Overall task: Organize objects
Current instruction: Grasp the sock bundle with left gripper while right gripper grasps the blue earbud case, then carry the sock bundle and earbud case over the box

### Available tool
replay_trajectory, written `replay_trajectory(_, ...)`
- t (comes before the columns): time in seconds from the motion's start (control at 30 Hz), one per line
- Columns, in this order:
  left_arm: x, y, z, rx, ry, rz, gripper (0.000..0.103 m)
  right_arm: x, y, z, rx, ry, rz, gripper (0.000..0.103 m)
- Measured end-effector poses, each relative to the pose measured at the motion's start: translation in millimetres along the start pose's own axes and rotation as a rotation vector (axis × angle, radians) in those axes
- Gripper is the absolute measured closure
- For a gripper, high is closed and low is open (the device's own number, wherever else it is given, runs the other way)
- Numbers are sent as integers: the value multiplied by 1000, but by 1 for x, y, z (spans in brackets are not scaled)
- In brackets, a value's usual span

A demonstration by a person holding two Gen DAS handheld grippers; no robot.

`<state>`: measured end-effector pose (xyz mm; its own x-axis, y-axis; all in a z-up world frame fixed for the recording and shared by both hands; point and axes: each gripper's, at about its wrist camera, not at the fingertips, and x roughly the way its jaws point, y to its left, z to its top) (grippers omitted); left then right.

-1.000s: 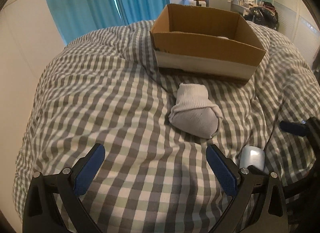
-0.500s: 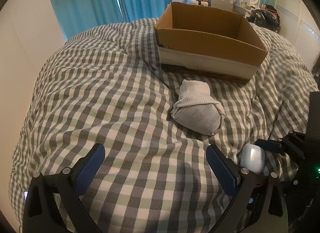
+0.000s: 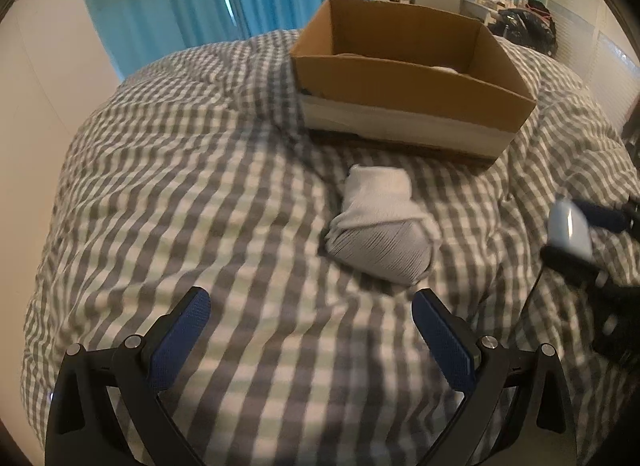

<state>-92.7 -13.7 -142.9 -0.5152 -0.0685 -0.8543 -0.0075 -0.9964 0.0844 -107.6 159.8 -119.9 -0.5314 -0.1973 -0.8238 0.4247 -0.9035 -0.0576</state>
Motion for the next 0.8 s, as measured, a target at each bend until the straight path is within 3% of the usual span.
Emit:
replay_trajectory(0.13,12,-14,19,25,-11,-32,0,-10,-24,12,22,-43,-43,46)
replay_trajectory(0.27,36,-29,32,57,16,-59,0,-7,-38,9,74,-47,-13,46)
replay_trajectory(0.4,61,-38,38,70,84,-121,15,6,-37,0,86,-13,-3,46)
replay_trajectory(0.53,71,-40,38,94,98,-80,22,6,-35,0,86,-19,9,46)
replay_trajectory(0.8,60,-30,29,86,79,-77,26,6,-33,-3,89,-23,7,46)
